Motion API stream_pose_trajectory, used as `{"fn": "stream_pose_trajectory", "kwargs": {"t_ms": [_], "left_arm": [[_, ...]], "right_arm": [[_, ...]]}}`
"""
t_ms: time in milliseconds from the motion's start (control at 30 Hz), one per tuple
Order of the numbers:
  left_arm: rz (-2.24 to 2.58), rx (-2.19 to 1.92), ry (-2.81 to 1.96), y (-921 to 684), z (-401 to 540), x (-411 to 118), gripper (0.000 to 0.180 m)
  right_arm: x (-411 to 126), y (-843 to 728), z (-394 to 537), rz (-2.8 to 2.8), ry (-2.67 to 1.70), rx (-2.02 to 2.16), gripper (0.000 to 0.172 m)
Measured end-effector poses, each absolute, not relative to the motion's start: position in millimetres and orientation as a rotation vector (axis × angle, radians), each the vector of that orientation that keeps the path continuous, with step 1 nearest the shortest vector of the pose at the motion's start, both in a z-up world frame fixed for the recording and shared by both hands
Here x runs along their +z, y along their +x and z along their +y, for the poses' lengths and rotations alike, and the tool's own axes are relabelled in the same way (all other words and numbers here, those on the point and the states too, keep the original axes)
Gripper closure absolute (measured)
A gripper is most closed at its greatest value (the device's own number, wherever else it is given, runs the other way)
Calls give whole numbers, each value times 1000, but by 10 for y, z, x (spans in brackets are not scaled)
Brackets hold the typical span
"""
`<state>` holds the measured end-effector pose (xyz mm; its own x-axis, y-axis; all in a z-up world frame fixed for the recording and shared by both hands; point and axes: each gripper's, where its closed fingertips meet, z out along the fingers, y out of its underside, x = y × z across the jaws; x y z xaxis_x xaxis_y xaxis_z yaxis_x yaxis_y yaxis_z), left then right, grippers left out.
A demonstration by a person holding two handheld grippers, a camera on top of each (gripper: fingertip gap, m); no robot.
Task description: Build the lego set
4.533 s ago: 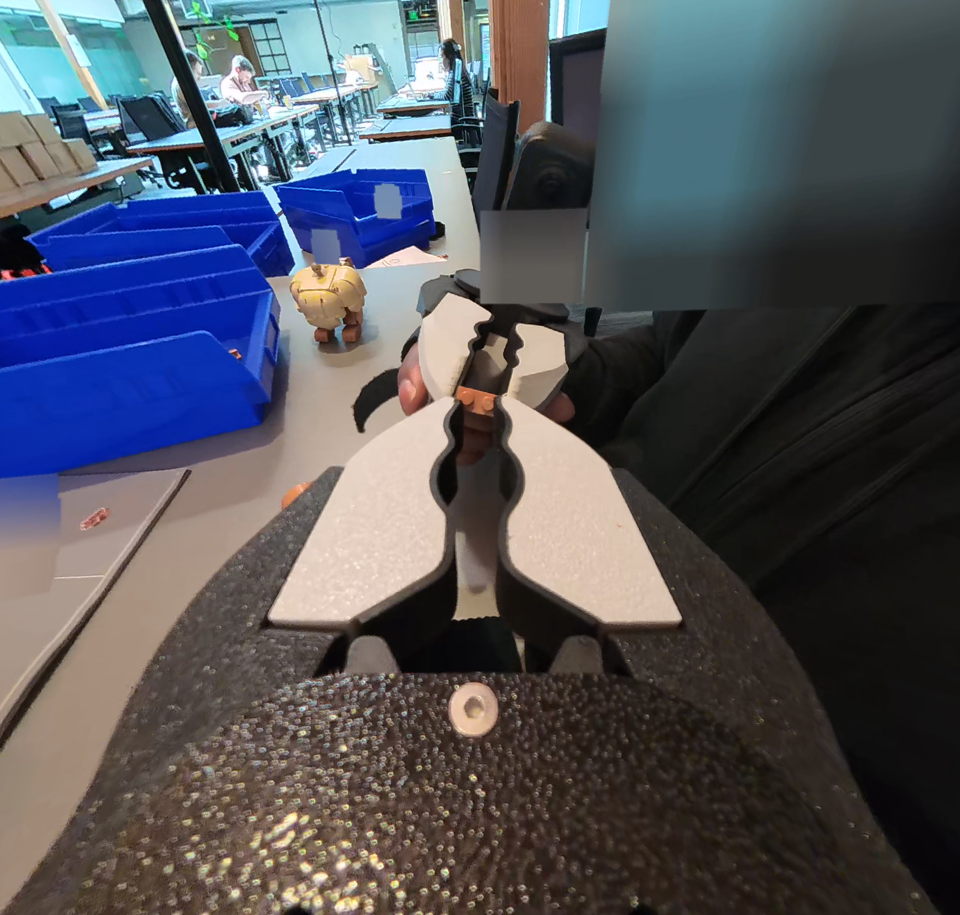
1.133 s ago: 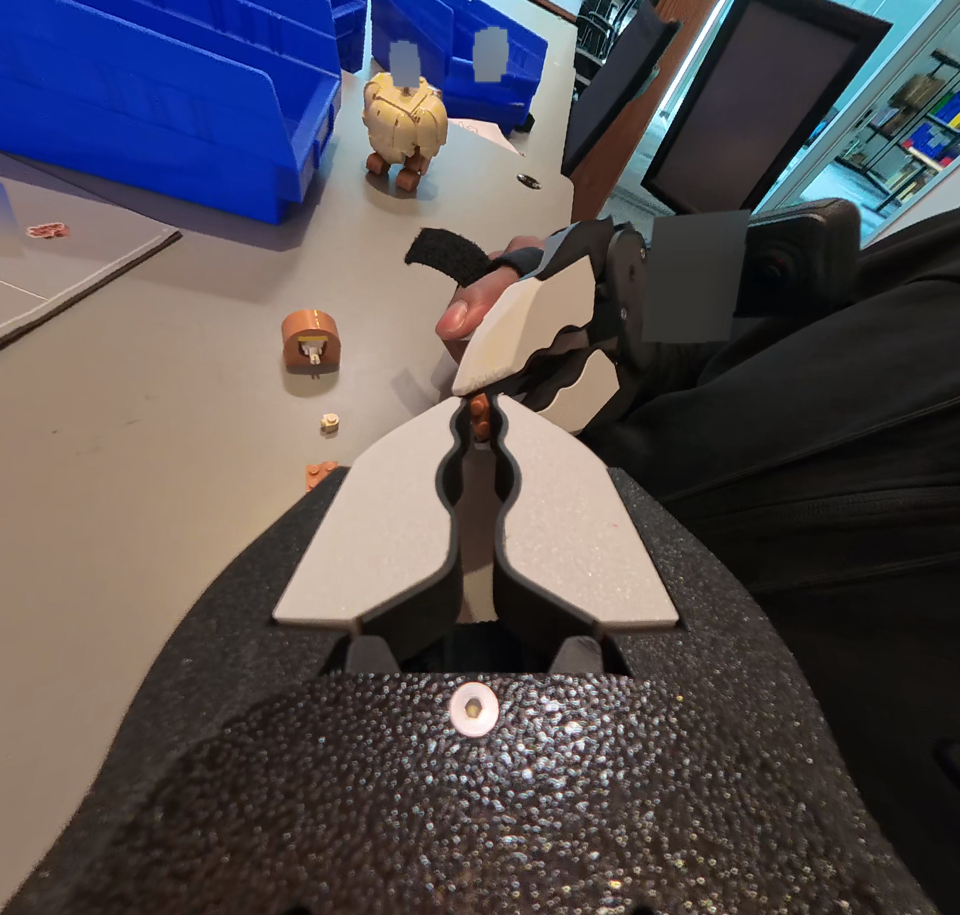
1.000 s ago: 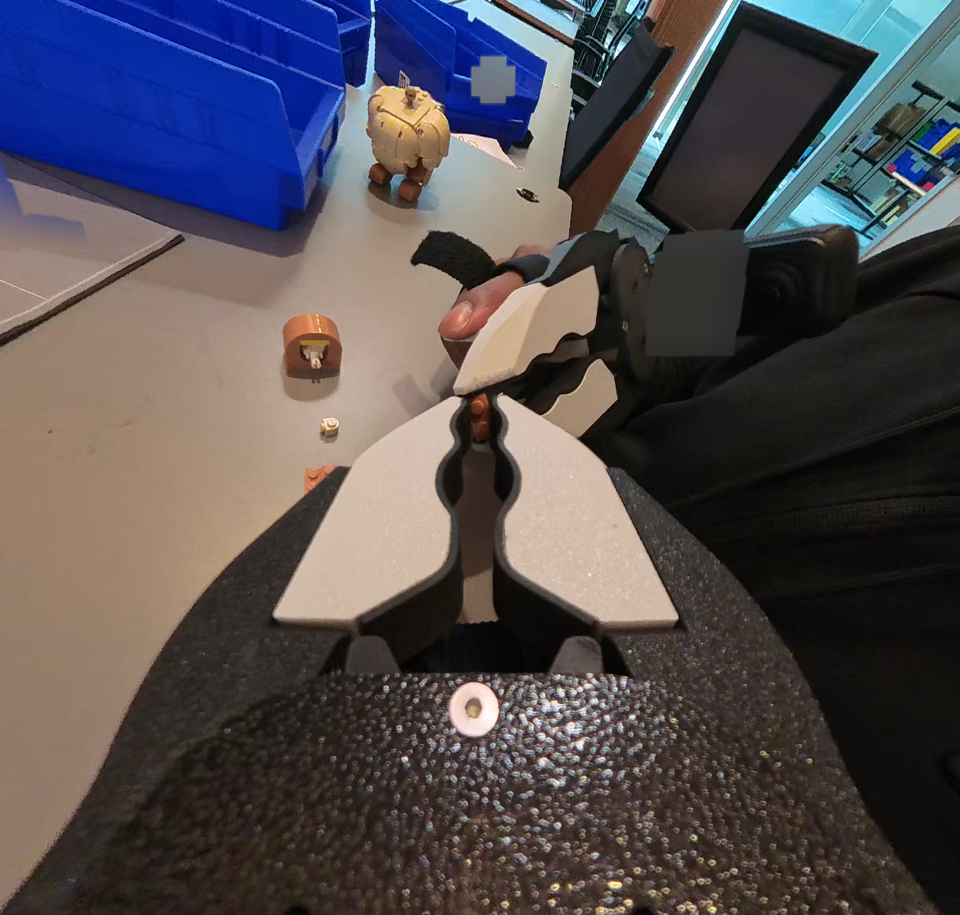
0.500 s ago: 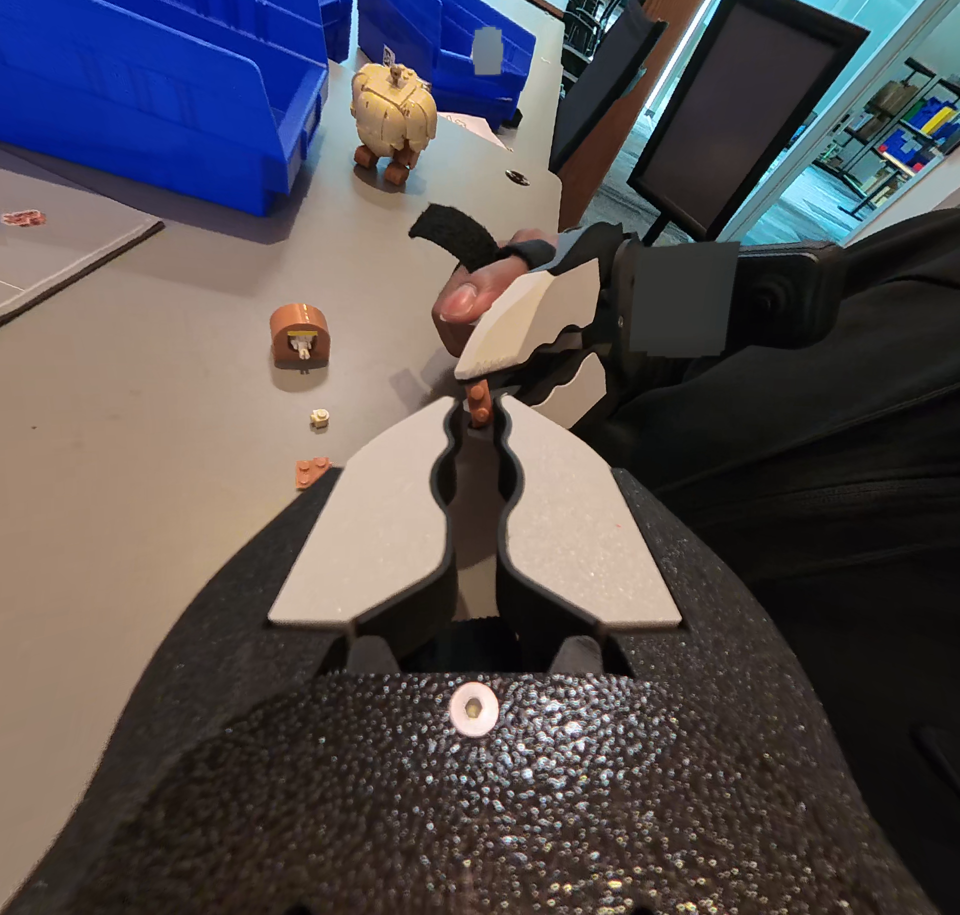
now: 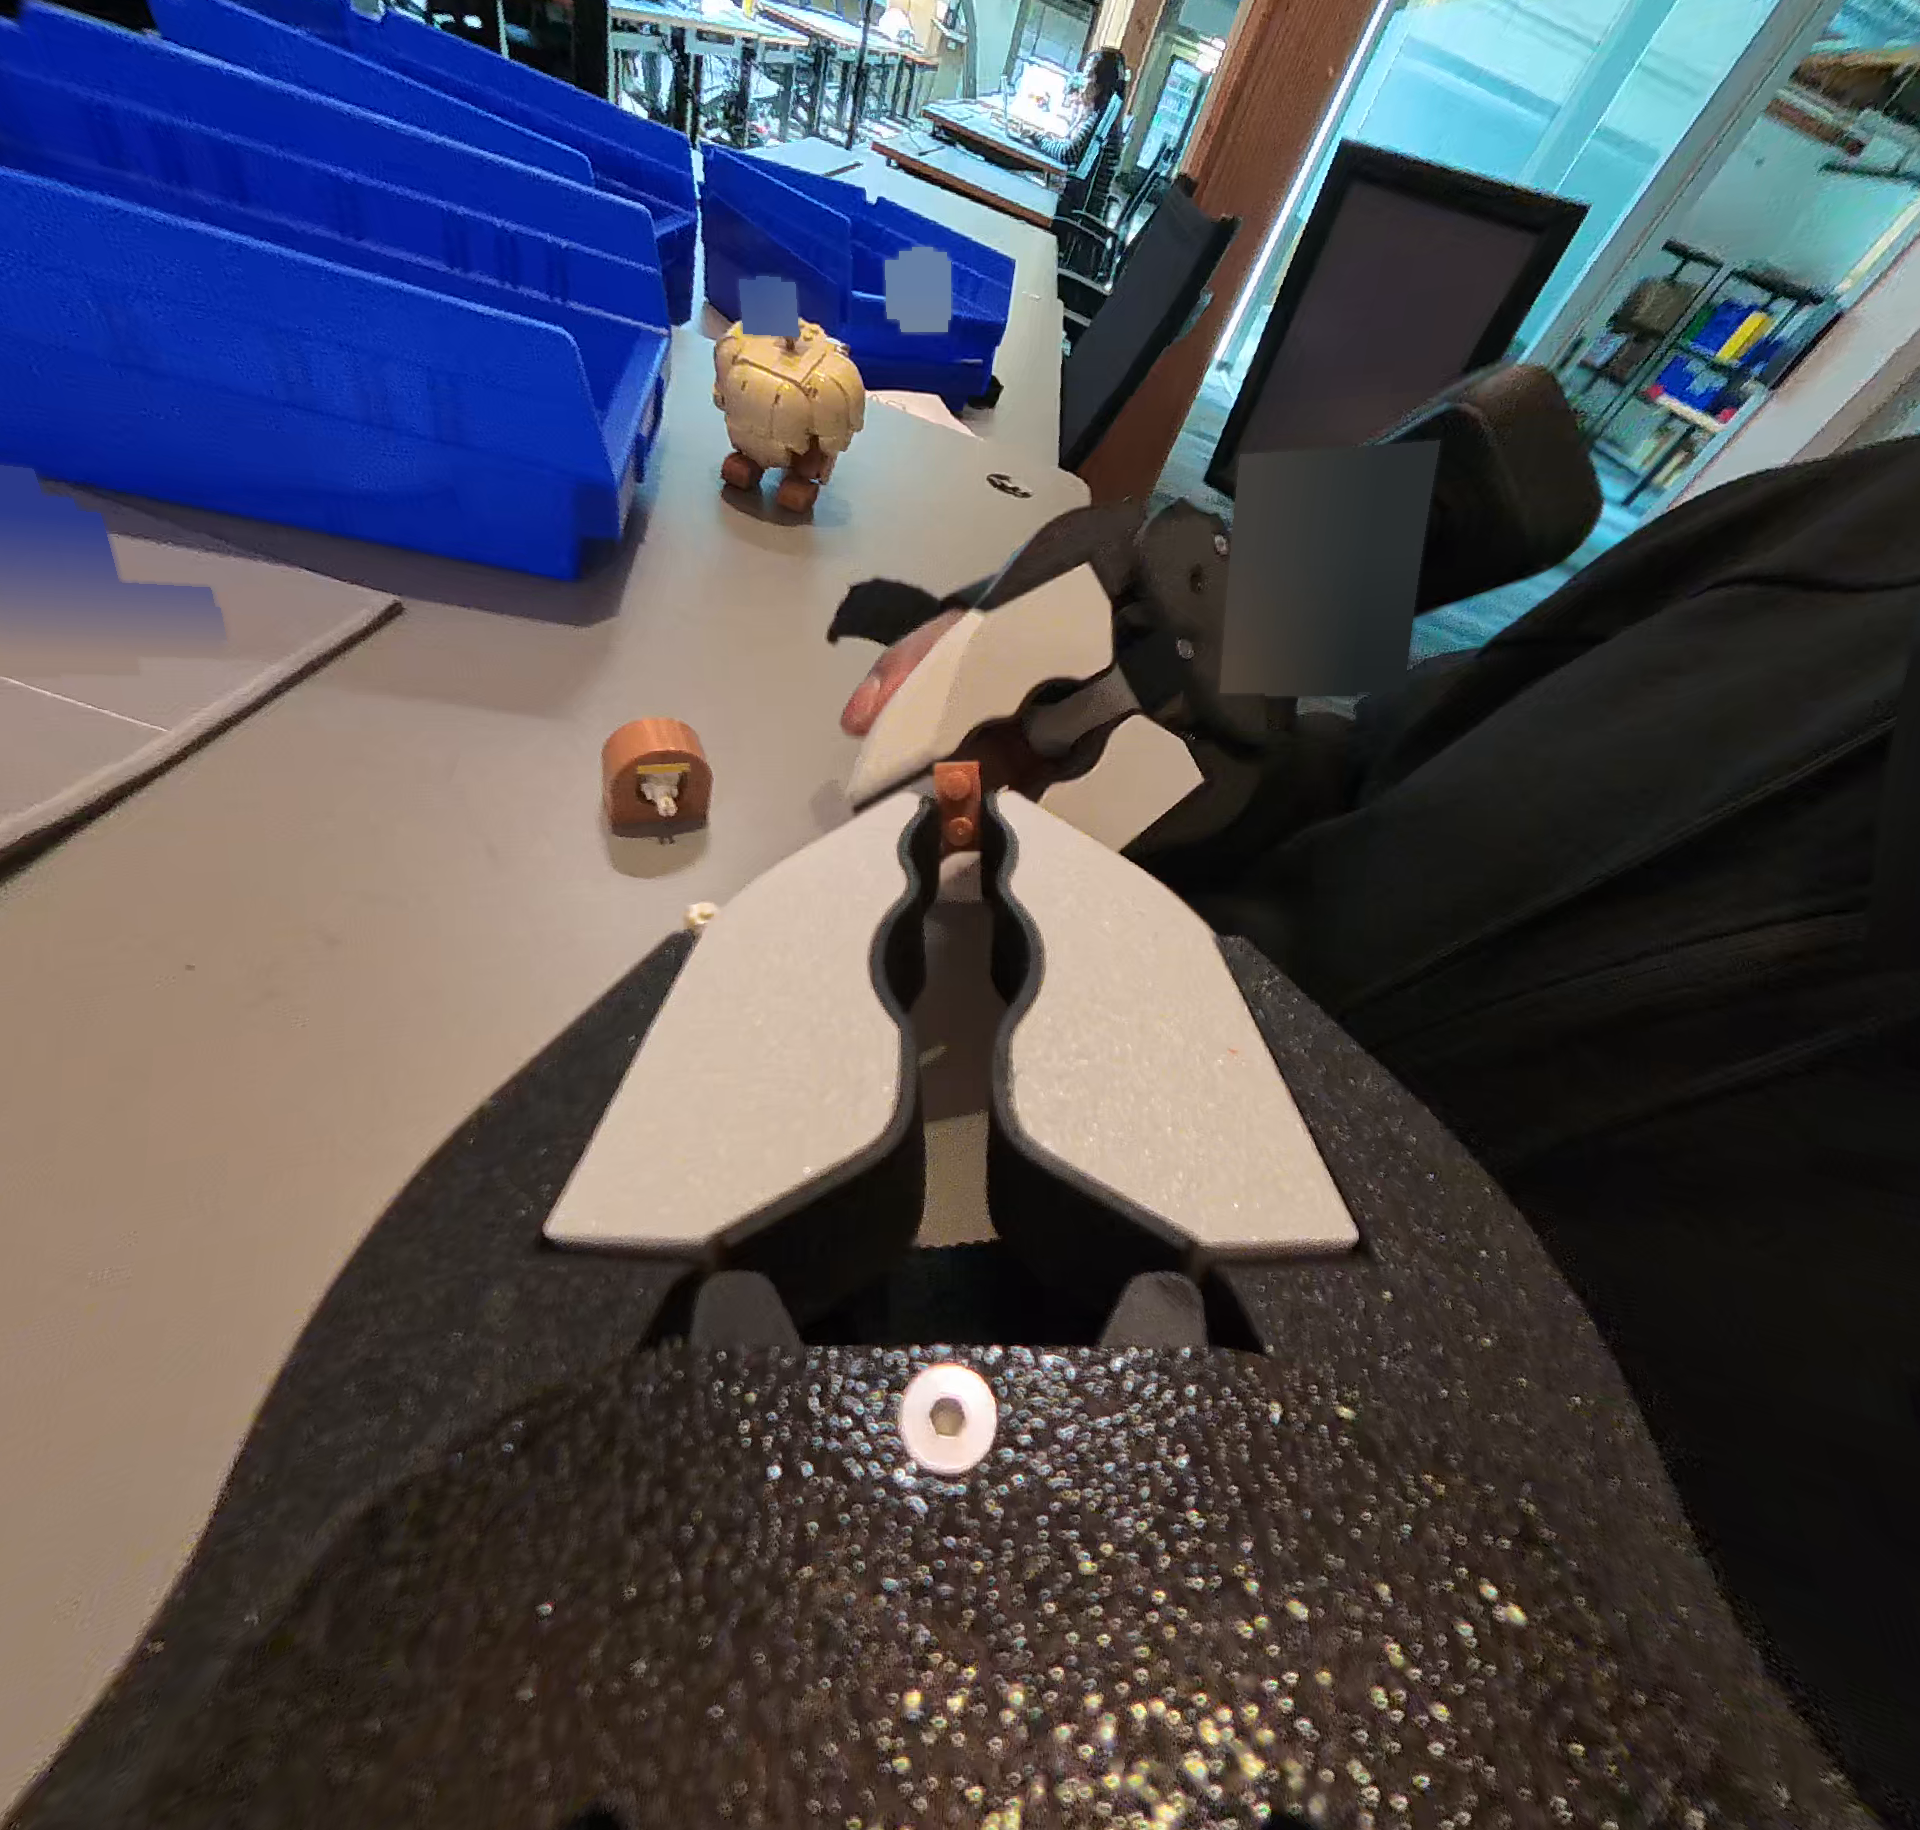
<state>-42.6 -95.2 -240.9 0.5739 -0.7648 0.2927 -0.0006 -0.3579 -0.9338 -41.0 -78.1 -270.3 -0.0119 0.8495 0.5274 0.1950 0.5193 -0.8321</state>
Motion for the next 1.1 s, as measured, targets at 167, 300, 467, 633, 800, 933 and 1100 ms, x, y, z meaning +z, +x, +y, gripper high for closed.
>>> {"fn": "stream_pose_trajectory", "kwargs": {"t_ms": [167, 300, 467, 633, 800, 933, 1100], "left_arm": [[705, -765, -1832, -532, -902, -2571, 174], [834, -533, -1912, -654, -851, -2762, 174], [846, -358, -1974, -757, -734, -2870, 174], [887, -230, -1946, -776, -661, -2956, 174], [929, -157, -1888, -802, -682, -2967, 174], [969, -92, -1868, -790, -703, -3056, 174], [953, -80, -1964, -812, -694, -3220, 174]], "right_arm": [[-3033, -363, -674, -1774, -960, 563, 152], [-3114, -335, -498, -1953, -979, 572, 152], [-3162, -439, -505, -1975, -1196, 598, 150], [-3321, -540, -684, -1843, -1349, 657, 138], [-3383, -473, -697, -1771, -1479, 613, 143], [-3418, -445, -675, -1763, -1616, 703, 151], [-3474, -486, -617, -1795, -1673, 693, 146]]}}
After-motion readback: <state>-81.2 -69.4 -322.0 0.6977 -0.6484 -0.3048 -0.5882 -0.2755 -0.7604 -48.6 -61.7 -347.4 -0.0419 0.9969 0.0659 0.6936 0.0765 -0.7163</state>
